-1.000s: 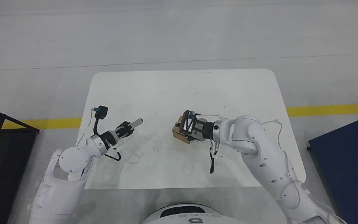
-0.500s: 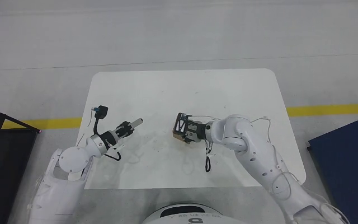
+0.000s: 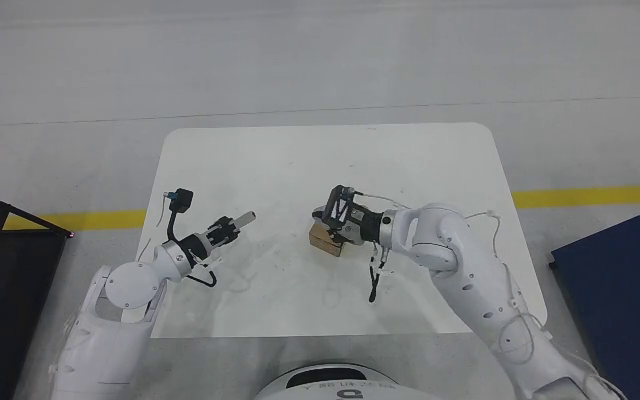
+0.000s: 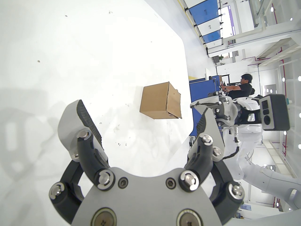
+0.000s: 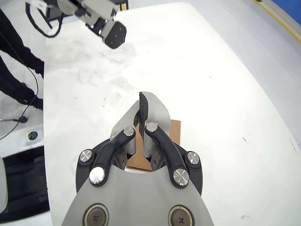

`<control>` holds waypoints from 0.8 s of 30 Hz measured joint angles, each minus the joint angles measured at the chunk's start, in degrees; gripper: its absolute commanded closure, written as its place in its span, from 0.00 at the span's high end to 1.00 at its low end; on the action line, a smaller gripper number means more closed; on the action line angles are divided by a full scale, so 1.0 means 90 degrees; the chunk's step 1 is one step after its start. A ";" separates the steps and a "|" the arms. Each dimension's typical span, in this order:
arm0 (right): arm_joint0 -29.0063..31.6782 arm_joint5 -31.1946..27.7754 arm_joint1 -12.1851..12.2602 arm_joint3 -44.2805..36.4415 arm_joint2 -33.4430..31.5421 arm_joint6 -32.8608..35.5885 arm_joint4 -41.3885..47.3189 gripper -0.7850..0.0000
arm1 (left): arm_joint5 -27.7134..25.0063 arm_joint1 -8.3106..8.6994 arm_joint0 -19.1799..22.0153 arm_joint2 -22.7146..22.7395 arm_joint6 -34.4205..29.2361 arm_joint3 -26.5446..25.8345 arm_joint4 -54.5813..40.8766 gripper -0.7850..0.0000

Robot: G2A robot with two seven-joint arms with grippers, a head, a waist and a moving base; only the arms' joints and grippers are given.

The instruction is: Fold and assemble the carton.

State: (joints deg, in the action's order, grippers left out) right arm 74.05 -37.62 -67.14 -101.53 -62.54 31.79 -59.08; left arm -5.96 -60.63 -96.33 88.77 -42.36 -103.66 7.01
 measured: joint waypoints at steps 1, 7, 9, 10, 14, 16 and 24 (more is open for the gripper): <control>0.0048 0.0057 0.0014 0.0002 -0.0088 -0.0075 0.0008 0.00 | 0.0000 0.0000 0.0000 0.0000 0.0000 0.0000 0.0000 1.00; 0.0315 0.0127 0.0100 0.0031 -0.0450 -0.0222 -0.0010 0.00 | 0.0000 0.0000 0.0000 -0.0001 0.0001 0.0000 0.0000 1.00; 0.0405 -0.0196 0.0145 0.0007 -0.0479 -0.0134 -0.0094 0.00 | 0.0000 -0.0006 0.0003 -0.0041 0.0076 -0.0006 0.0006 1.00; 0.0448 -0.0417 0.0168 -0.0014 -0.0471 -0.0091 -0.0140 0.00 | 0.0001 -0.0009 0.0012 -0.0074 0.0109 -0.0011 0.0020 1.00; 0.0619 -0.1067 0.0253 -0.0064 -0.0534 -0.0072 -0.0352 0.00 | 0.0007 -0.0024 0.0160 -0.0298 0.0121 0.0024 0.0079 1.00; 0.0674 -0.1007 0.0266 -0.0053 -0.0542 -0.0150 -0.0414 0.00 | 0.0006 -0.0036 0.0308 -0.0460 0.0105 0.0098 0.0132 1.00; 0.0580 -0.0517 0.0258 0.0173 -0.0301 -0.0056 -0.0685 0.00 | 0.0089 -0.0094 0.0940 -0.1076 0.0012 0.0410 0.0263 1.00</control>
State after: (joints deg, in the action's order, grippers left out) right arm 79.27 -42.27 -64.82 -99.97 -65.24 31.29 -65.25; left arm -5.16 -61.47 -87.87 79.08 -42.25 -99.97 9.38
